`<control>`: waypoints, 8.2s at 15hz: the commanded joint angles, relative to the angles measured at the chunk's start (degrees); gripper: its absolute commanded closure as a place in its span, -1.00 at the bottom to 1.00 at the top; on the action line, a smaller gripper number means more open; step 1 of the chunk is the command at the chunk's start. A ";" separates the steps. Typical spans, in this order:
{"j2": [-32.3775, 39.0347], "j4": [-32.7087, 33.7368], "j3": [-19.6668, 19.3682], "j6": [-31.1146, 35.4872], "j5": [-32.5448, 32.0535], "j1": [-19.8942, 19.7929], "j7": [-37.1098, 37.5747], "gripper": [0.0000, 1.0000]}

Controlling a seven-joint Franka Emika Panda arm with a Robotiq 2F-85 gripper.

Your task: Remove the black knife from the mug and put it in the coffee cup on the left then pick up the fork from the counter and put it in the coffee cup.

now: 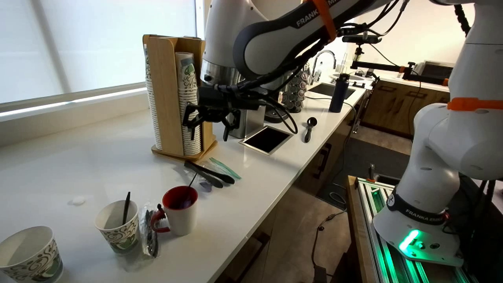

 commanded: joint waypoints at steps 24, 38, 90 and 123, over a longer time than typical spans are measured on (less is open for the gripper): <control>3.94 0.32 -1.25 3.25 -1.05 4.70 1.02 -1.00; 3.94 0.33 -1.25 3.25 -1.05 4.71 1.02 -1.00; 9.38 0.86 -0.79 11.73 3.83 6.83 -2.04 -1.00; -3.96 -0.10 0.29 4.99 1.02 7.63 -16.06 0.98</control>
